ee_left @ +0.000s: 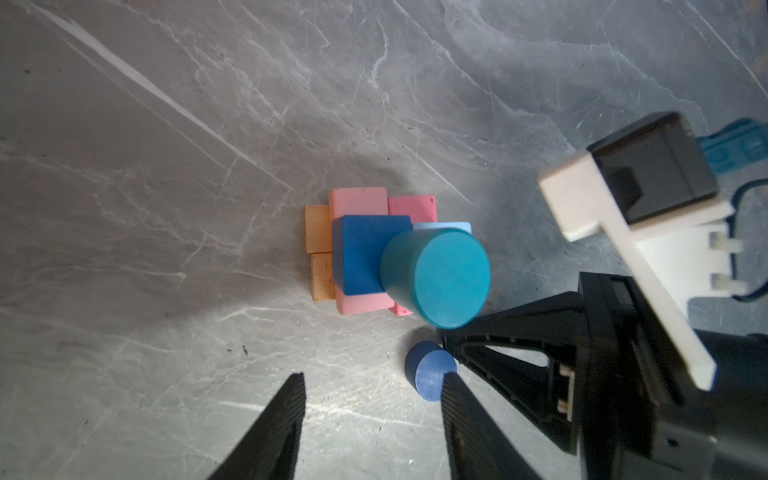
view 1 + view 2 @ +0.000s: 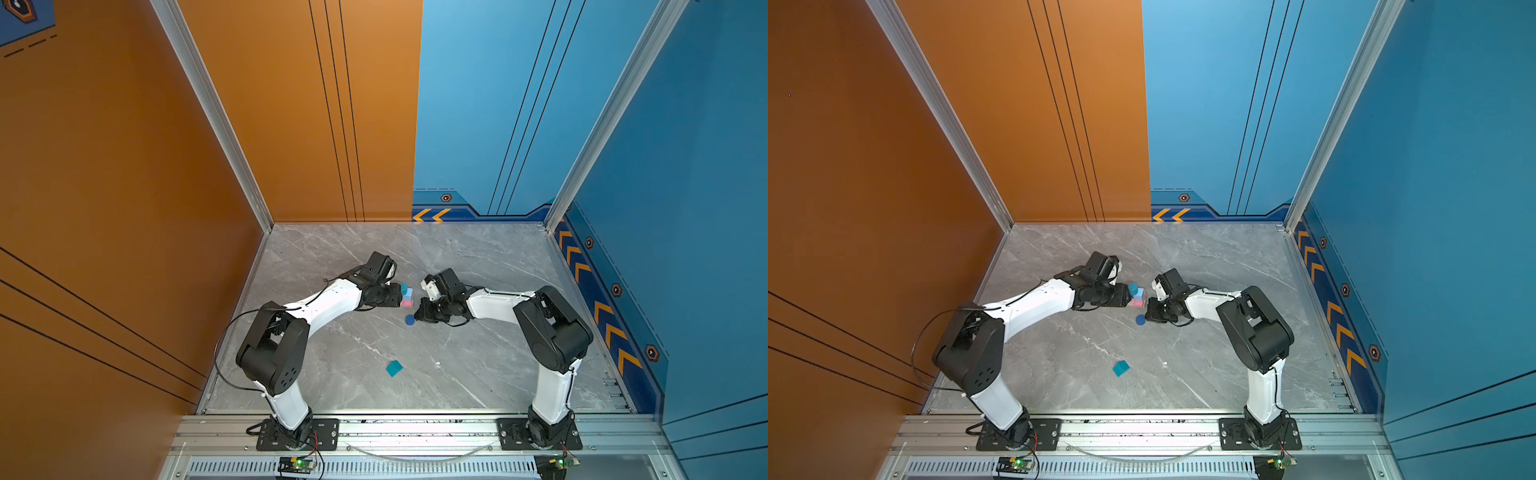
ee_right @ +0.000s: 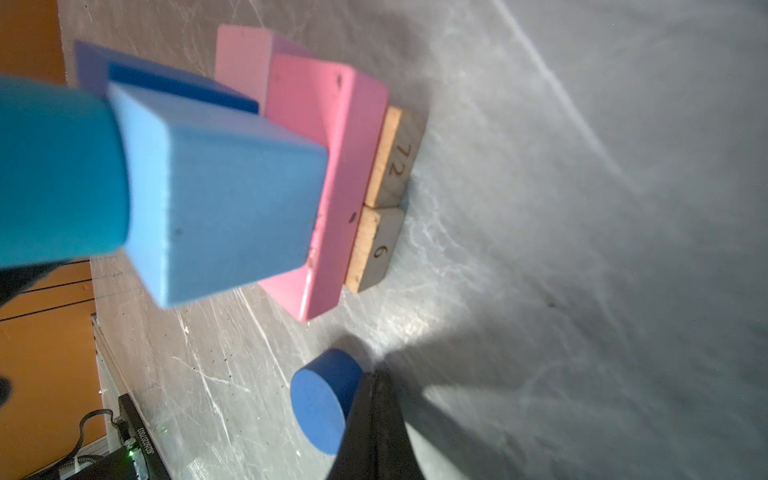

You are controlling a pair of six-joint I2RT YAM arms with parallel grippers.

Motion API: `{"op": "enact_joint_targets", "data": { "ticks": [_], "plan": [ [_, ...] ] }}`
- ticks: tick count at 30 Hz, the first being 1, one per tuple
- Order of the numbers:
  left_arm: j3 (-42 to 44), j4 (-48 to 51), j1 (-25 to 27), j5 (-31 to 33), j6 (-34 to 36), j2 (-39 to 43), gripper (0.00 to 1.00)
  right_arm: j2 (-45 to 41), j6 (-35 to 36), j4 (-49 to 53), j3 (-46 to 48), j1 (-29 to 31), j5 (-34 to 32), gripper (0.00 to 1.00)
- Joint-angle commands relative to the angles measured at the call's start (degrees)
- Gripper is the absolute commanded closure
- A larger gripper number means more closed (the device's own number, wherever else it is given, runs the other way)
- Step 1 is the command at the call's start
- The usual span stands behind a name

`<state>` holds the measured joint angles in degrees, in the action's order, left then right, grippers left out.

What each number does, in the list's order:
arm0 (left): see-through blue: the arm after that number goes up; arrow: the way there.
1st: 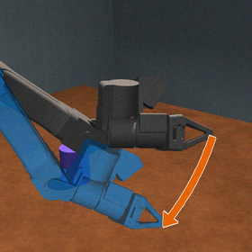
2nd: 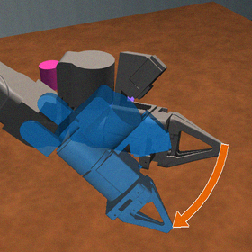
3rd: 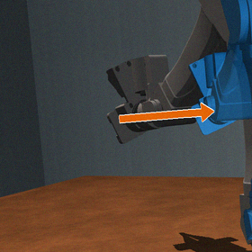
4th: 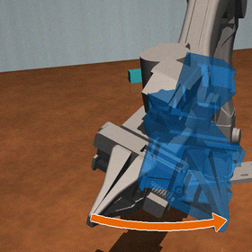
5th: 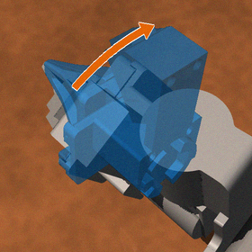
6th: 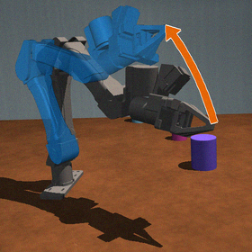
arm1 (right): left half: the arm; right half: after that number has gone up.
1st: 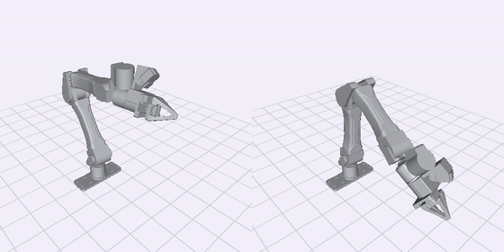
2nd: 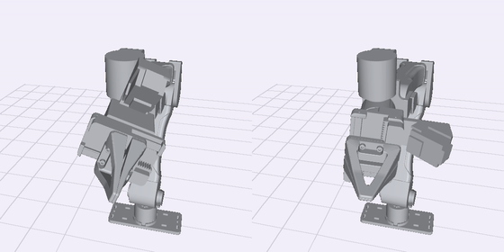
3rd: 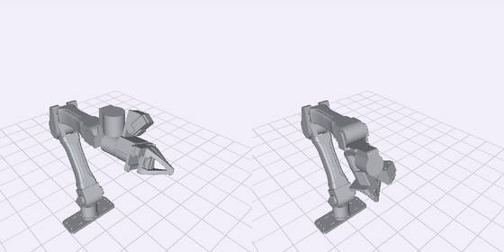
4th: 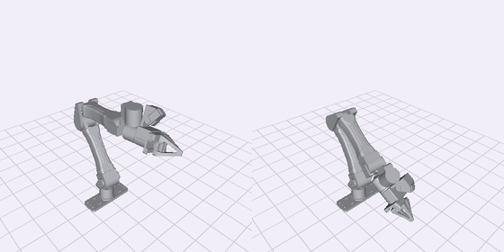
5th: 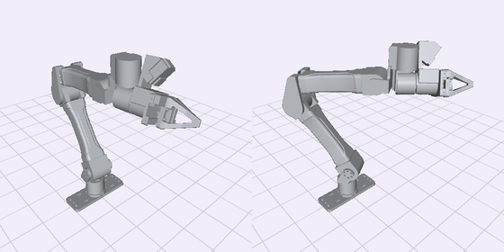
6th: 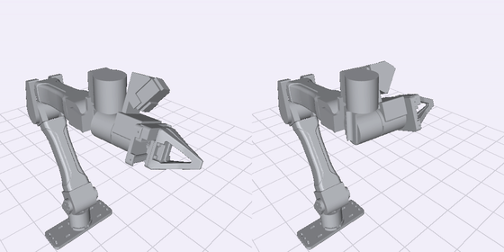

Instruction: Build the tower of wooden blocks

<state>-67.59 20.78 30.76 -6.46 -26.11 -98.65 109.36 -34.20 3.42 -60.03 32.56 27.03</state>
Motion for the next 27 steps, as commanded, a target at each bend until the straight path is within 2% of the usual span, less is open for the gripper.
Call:
{"op": "enact_joint_targets", "data": {
  "ticks": [1, 27],
  "plan": [
    [-2.0, 1.7, -0.5, 1.3, 1.2, -1.3, 0.45, -0.7, -0.6, 2.6, 1.8, -0.4, -0.7, 1.00],
    [-5.1, 3.0, -1.0, 1.7, 1.4, -4.9, 0.45, -0.4, -1.0, 2.2, 2.1, -1.3, -0.1, 1.00]
  ]
}}
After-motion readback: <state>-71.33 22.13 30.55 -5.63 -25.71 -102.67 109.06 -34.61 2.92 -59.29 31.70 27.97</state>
